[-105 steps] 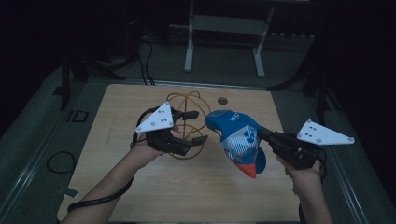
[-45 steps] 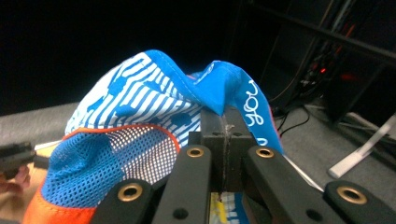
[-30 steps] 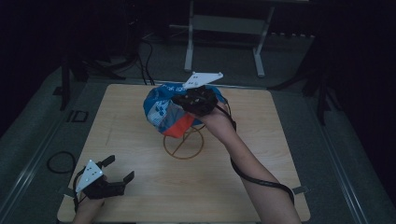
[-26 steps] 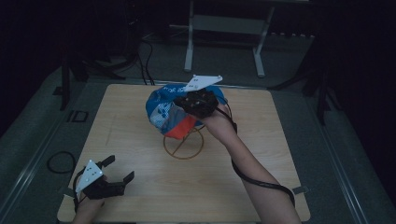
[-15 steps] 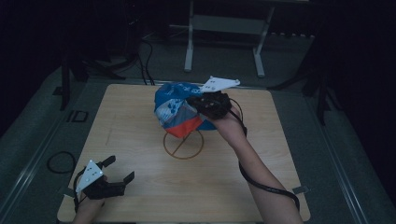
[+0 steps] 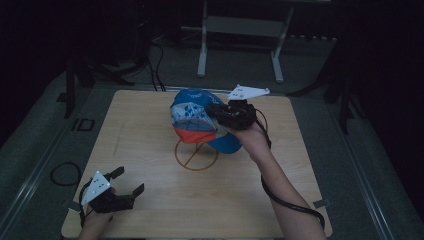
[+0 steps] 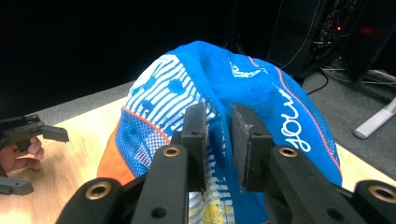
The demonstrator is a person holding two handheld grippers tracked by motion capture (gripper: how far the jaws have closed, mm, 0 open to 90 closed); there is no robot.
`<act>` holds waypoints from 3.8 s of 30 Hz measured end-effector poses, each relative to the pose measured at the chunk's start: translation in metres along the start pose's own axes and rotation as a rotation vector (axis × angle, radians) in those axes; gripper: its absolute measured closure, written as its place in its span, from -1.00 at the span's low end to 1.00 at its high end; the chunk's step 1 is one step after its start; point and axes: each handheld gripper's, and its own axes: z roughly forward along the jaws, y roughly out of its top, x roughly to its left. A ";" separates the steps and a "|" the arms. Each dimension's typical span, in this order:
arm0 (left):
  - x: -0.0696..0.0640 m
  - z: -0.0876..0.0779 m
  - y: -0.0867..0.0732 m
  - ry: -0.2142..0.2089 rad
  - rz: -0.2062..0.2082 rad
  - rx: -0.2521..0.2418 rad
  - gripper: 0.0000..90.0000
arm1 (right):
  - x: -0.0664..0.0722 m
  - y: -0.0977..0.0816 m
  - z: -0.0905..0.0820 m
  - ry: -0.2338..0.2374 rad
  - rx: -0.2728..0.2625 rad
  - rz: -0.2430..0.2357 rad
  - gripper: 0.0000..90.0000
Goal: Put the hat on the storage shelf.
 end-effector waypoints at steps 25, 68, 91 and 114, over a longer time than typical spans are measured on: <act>-0.001 0.001 -0.002 -0.006 0.005 0.009 -0.91 | 0.016 -0.015 -0.031 0.021 -0.039 -0.034 -0.18; 0.003 0.002 -0.004 -0.003 0.001 0.013 -0.91 | 0.039 -0.128 -0.039 0.202 0.005 -0.014 -0.69; 0.003 0.003 -0.004 -0.014 0.001 0.013 -0.91 | 0.037 -0.204 -0.050 0.203 0.100 -0.005 -0.69; 0.001 0.002 -0.006 -0.009 0.004 0.024 -0.91 | 0.004 -0.253 -0.080 0.094 0.156 0.018 -0.69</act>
